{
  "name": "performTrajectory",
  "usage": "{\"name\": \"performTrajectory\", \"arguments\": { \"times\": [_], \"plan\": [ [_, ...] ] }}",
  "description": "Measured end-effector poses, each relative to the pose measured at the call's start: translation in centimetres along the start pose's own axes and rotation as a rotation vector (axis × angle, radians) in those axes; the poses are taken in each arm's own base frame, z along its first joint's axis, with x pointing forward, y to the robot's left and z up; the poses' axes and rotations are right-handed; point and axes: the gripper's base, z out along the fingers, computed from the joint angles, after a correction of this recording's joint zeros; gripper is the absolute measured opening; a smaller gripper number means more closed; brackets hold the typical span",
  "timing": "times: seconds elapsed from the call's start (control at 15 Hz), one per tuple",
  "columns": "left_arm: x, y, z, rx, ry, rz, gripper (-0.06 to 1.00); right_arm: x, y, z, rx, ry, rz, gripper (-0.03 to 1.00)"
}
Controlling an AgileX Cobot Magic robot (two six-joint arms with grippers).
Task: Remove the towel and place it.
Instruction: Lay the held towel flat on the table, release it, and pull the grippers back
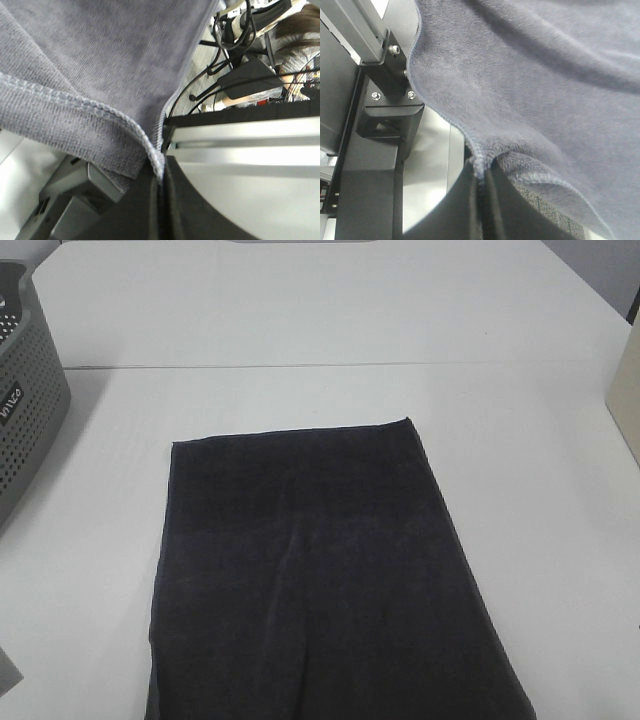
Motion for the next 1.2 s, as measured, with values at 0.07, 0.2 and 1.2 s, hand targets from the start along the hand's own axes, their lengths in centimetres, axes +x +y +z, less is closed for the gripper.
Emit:
{"name": "performTrajectory", "arguments": {
  "times": [0.07,0.2,1.2],
  "plan": [
    [0.16,0.10,0.03,-0.001,0.004,0.004,0.00,-0.01,0.00,0.00,0.000,-0.001,0.000,0.01],
    [0.19,0.11,0.03,0.000,0.006,0.015,0.00,-0.01,0.00,0.00,0.000,-0.001,0.000,0.01],
    [0.14,0.17,0.03,-0.007,0.000,0.040,0.84,-0.01,0.00,0.00,0.000,-0.001,0.025,0.63]
  ]
}}
